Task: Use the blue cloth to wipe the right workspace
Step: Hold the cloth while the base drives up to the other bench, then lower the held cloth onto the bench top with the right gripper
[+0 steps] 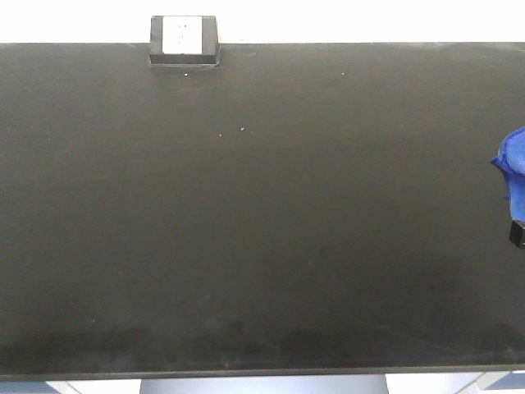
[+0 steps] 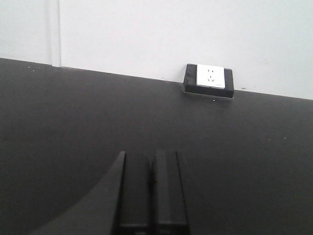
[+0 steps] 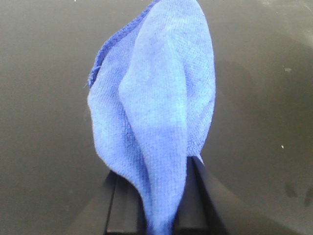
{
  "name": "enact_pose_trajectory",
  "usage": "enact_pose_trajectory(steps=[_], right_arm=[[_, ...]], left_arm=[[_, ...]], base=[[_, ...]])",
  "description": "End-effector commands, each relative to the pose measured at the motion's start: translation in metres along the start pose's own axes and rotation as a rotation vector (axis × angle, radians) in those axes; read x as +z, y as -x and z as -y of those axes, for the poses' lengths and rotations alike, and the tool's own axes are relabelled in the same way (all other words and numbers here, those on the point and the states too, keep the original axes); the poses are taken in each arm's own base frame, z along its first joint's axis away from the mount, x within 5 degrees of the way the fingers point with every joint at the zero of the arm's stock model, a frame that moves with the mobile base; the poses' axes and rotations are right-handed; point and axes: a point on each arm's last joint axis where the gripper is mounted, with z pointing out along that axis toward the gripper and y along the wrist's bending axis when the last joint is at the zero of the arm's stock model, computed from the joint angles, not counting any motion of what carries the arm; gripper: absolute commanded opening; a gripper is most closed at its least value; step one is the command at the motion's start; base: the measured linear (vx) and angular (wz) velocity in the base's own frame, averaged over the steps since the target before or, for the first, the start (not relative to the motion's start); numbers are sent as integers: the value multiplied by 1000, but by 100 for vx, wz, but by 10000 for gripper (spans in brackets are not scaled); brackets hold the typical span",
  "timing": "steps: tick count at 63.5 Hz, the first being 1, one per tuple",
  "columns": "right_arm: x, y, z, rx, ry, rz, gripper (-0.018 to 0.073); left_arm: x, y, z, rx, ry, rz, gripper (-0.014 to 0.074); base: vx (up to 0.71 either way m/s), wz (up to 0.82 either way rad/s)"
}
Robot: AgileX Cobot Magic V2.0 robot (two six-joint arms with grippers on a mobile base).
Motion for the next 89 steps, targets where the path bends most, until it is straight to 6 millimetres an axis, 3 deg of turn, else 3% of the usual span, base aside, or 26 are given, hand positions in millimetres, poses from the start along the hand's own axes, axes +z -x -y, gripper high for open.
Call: enact_pose_trajectory(steps=[1,12,21,34,44,58,62,69,81,89], right_arm=[[-4,15,0,-11,12,102,-8],[-5,19,-2,-19,24,149,-8],[9,23,-5,-31,45,151,-8],[62,9,-14,-54,67,-43,-8],[104,-1,-25,-59,134,-75,-8],[145,-20,-42,-60,224,-95,-3],[150,-28,-54,-77,259,-129,-1],[149,-41,-90,-147,370,-179,-1],[116,-64,-171,-265,643,-186,-1],[95,-76,-198,-307,738,-197,0]], left_arm=[[0,-2,0,-15,-15,68,-6],[0,-2,0,-15,-15,68,-6],[0,-2,0,-15,-15,68,-6],[0,-2,0,-15,-15,68,-6],[0,-2,0,-15,-15,68,-6],[0,-2,0,-15,-15,68,-6],[0,-2,0,-15,-15,68,-6],[0,-2,0,-15,-15,68,-6],[0,-2,0,-15,-15,68,-6],[0,-2,0,-15,-15,68,-6]], base=[[6,1],[4,0],[2,-1],[0,0],[0,0],[0,0],[0,0],[0,0],[0,0],[0,0]])
